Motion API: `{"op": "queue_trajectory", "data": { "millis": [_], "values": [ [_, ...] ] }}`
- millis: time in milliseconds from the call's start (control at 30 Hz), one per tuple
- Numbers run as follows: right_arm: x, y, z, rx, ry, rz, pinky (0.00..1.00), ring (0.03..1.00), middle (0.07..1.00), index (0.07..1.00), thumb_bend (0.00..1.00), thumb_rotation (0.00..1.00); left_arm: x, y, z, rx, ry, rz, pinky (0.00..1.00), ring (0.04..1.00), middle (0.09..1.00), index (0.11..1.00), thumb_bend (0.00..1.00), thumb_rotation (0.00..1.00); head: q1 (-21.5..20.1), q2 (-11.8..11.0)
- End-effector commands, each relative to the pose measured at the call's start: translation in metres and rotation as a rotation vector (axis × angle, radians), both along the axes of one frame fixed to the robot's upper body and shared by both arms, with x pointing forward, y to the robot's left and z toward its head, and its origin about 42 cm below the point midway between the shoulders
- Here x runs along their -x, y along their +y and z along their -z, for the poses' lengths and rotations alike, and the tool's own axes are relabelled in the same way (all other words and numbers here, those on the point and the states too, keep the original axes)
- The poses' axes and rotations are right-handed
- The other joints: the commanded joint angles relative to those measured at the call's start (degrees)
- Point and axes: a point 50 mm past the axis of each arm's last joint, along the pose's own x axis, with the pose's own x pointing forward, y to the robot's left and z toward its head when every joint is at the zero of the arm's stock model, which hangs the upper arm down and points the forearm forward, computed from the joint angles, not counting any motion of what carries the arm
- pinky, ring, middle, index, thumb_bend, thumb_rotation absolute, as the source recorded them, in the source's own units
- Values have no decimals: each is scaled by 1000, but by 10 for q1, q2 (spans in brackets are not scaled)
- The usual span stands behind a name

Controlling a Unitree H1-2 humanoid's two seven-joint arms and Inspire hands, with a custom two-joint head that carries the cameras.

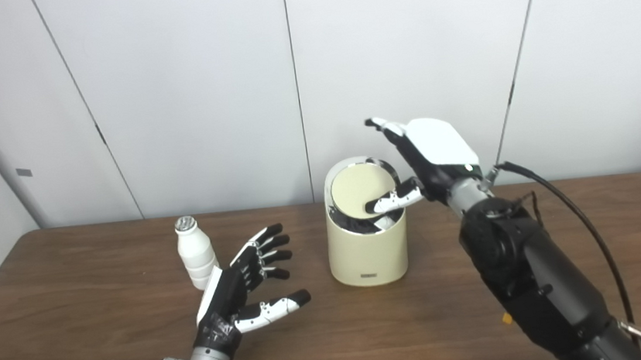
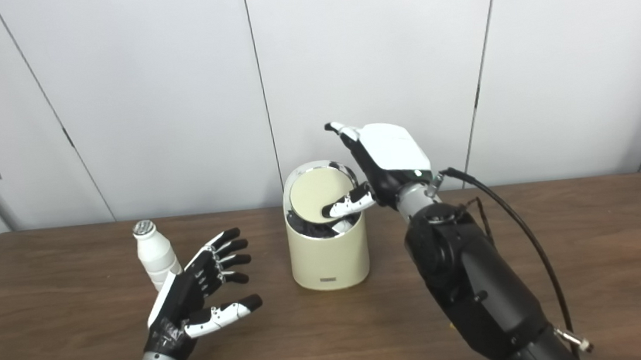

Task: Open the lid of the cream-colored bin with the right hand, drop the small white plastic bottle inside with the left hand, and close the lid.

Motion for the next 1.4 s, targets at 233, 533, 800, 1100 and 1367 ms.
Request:
{"op": "queue_trajectory", "data": {
  "millis": [233, 533, 800, 1100, 1367],
  "values": [
    [27, -24, -23, -362, -115, -11, 630, 803, 869, 884, 821, 307, -8, 0, -16, 5, -73, 3, 645, 768, 834, 888, 825, 156, -1, -3],
    [54, -64, 35, -563, -88, 53, 606, 777, 835, 873, 779, 321, -9, 1, -14, 7, -77, 8, 641, 767, 834, 889, 822, 147, -3, -8],
    [85, -85, 87, -666, -34, 72, 669, 799, 841, 851, 766, 277, -9, 3, -13, 5, -78, 11, 645, 767, 835, 888, 820, 153, -4, -12],
    [99, -87, 120, -756, -31, 49, 686, 773, 837, 841, 792, 271, -8, 4, -14, 3, -79, 5, 641, 766, 836, 886, 817, 143, 0, -12],
    [100, -89, 127, -767, -7, 54, 685, 773, 840, 841, 804, 275, 4, 3, -19, 8, -149, -51, 570, 673, 753, 808, 764, 87, 70, -26]
  ]
}}
